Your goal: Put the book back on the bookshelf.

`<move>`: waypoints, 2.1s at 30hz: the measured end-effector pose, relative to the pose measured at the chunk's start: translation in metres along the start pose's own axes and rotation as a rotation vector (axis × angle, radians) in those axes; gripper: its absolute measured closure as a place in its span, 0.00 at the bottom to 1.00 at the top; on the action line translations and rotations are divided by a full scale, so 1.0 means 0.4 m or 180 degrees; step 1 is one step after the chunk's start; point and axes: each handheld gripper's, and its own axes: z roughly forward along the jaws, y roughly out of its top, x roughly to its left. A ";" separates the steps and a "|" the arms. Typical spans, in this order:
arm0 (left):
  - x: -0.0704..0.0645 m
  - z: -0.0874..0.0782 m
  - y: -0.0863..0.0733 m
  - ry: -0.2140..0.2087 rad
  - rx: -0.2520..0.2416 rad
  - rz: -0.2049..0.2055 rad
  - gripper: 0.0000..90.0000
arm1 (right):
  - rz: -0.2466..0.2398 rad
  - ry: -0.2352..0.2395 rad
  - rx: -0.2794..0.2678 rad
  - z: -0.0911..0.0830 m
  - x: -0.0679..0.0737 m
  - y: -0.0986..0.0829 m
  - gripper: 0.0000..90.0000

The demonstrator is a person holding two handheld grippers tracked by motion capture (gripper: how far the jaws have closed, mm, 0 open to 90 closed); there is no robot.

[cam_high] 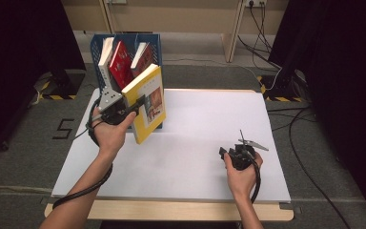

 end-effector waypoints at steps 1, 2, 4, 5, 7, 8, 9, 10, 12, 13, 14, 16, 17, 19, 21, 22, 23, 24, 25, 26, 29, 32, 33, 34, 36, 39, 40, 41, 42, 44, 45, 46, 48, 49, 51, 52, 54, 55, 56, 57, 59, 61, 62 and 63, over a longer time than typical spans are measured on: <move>0.001 0.001 0.002 0.0006 -0.0006 -0.0005 0.83 | -0.0003 0.0001 0.0003 0.000 0.001 0.000 0.62; 0.002 0.002 0.003 0.0007 -0.0007 -0.0009 0.83 | -0.0004 0.0005 0.0005 0.001 0.002 0.000 0.62; 0.004 0.005 0.006 0.0013 -0.0007 -0.0011 0.83 | -0.0011 0.0002 -0.0005 0.001 0.001 0.000 0.62; 0.005 0.006 0.008 0.0017 -0.0009 -0.0013 0.83 | -0.0001 0.0001 -0.0008 0.000 0.002 0.000 0.62; 0.008 0.008 0.011 0.0023 -0.0007 -0.0026 0.83 | -0.0012 -0.0003 -0.0015 0.000 0.001 0.000 0.62; 0.008 0.010 0.012 0.0026 -0.0009 -0.0039 0.83 | -0.0003 -0.0002 -0.0011 0.000 0.001 0.000 0.62; 0.009 0.011 0.014 0.0028 -0.0013 -0.0048 0.83 | -0.0014 -0.0004 -0.0009 0.001 0.001 0.000 0.62; 0.009 0.011 0.015 0.0027 -0.0010 -0.0046 0.83 | -0.0014 -0.0002 -0.0008 0.001 0.001 0.000 0.62; 0.009 0.012 0.018 0.0028 -0.0017 -0.0035 0.83 | -0.0017 0.0000 -0.0003 0.001 0.001 -0.001 0.62; 0.008 0.013 0.020 0.0035 -0.0026 -0.0030 0.83 | -0.0018 0.0001 0.0001 0.001 0.001 -0.001 0.62; 0.008 0.013 0.022 0.0041 -0.0031 -0.0030 0.83 | -0.0010 0.0001 0.0003 0.001 0.001 -0.001 0.62; 0.010 0.014 0.026 0.0044 -0.0032 -0.0037 0.83 | -0.0011 0.0002 -0.0003 0.001 0.001 -0.001 0.62; 0.011 0.015 0.028 0.0046 -0.0038 -0.0044 0.83 | -0.0014 -0.0007 -0.0013 0.001 0.001 -0.002 0.62; 0.012 0.016 0.033 0.0057 -0.0044 -0.0052 0.83 | -0.0021 -0.0003 0.0003 0.001 0.001 -0.002 0.62; 0.012 0.016 0.036 0.0062 -0.0049 -0.0049 0.83 | -0.0022 -0.0002 0.0002 0.001 0.002 -0.001 0.62; 0.012 0.016 0.037 0.0062 -0.0050 -0.0055 0.83 | -0.0017 0.0000 -0.0017 0.002 0.002 -0.002 0.62; 0.013 0.016 0.039 0.0060 -0.0047 -0.0055 0.83 | -0.0017 -0.0003 -0.0019 0.002 0.002 -0.001 0.62; 0.013 0.016 0.041 0.0060 -0.0053 -0.0059 0.83 | -0.0019 -0.0005 -0.0001 0.001 0.001 -0.001 0.62; 0.013 0.016 0.041 0.0060 -0.0053 -0.0059 0.83 | -0.0014 -0.0009 0.0002 0.001 0.001 -0.001 0.62; 0.013 0.016 0.044 0.0065 -0.0058 -0.0054 0.83 | -0.0014 -0.0012 0.0002 0.001 0.001 -0.001 0.62; 0.014 0.017 0.049 0.0074 -0.0072 -0.0054 0.83 | -0.0017 -0.0014 0.0004 0.001 0.001 -0.001 0.62; 0.018 0.019 0.055 0.0086 -0.0077 -0.0052 0.83 | -0.0019 -0.0011 -0.0002 0.000 0.000 -0.001 0.62; 0.019 0.020 0.057 0.0095 -0.0080 -0.0055 0.83 | -0.0009 -0.0009 -0.0011 0.000 0.001 -0.001 0.62; 0.020 0.021 0.059 0.0099 -0.0081 -0.0049 0.83 | -0.0008 -0.0011 -0.0001 0.000 0.001 0.000 0.62; 0.022 0.023 0.062 0.0109 -0.0087 -0.0050 0.83 | -0.0010 -0.0012 -0.0001 0.000 0.001 0.000 0.62; 0.026 0.028 0.068 0.0127 -0.0095 -0.0049 0.83 | -0.0014 -0.0008 0.0002 0.001 0.001 -0.001 0.62; 0.027 0.031 0.070 0.0133 -0.0096 -0.0048 0.83 | -0.0019 -0.0012 0.0001 0.001 0.001 -0.001 0.62; 0.028 0.033 0.071 0.0141 -0.0096 -0.0050 0.83 | -0.0024 -0.0009 0.0001 0.001 0.001 -0.001 0.62; 0.030 0.036 0.072 0.0149 -0.0098 -0.0054 0.83 | -0.0023 -0.0005 0.0002 0.001 0.001 -0.001 0.62; 0.034 0.041 0.074 0.0168 -0.0096 -0.0048 0.83 | -0.0020 -0.0004 -0.0010 0.001 0.001 -0.001 0.62; 0.035 0.044 0.075 0.0180 -0.0095 -0.0054 0.83 | -0.0020 -0.0007 -0.0011 0.001 0.001 -0.001 0.62; 0.037 0.047 0.075 0.0189 -0.0091 -0.0051 0.83 | -0.0018 -0.0008 -0.0013 0.001 0.000 -0.001 0.62; 0.041 0.053 0.077 0.0210 -0.0088 -0.0041 0.83 | -0.0024 -0.0013 -0.0002 0.000 0.000 -0.001 0.62; 0.042 0.055 0.078 0.0217 -0.0090 -0.0049 0.83 | -0.0024 -0.0012 -0.0002 0.000 0.000 -0.001 0.62; 0.046 0.060 0.079 0.0236 -0.0085 -0.0047 0.83 | -0.0011 -0.0007 0.0001 0.000 0.001 -0.001 0.62; 0.048 0.063 0.080 0.0246 -0.0086 -0.0052 0.83 | -0.0011 -0.0003 -0.0011 0.001 0.001 -0.002 0.62; 0.051 0.068 0.081 0.0265 -0.0085 -0.0054 0.83 | -0.0013 -0.0002 -0.0017 0.002 0.002 -0.002 0.62; 0.052 0.071 0.082 0.0277 -0.0089 -0.0057 0.83 | 0.0010 0.0001 -0.0011 0.001 0.003 -0.002 0.62; 0.053 0.073 0.082 0.0286 -0.0083 -0.0048 0.83 | 0.0007 0.0002 0.0002 0.001 0.003 -0.002 0.62; 0.054 0.075 0.083 0.0296 -0.0090 -0.0050 0.83 | 0.0003 0.0003 0.0011 0.000 0.004 -0.002 0.62; 0.056 0.080 0.084 0.0321 -0.0090 -0.0042 0.83 | -0.0066 -0.0010 -0.0002 0.001 0.001 -0.002 0.62; 0.057 0.086 0.085 0.0350 -0.0101 -0.0043 0.83 | -0.0060 -0.0007 -0.0005 0.002 0.001 -0.002 0.62; 0.058 0.088 0.085 0.0357 -0.0102 -0.0040 0.83 | -0.0052 -0.0006 0.0003 0.002 0.002 -0.002 0.62; 0.059 0.090 0.086 0.0365 -0.0104 -0.0040 0.83 | -0.0063 -0.0010 -0.0005 0.002 0.001 -0.003 0.62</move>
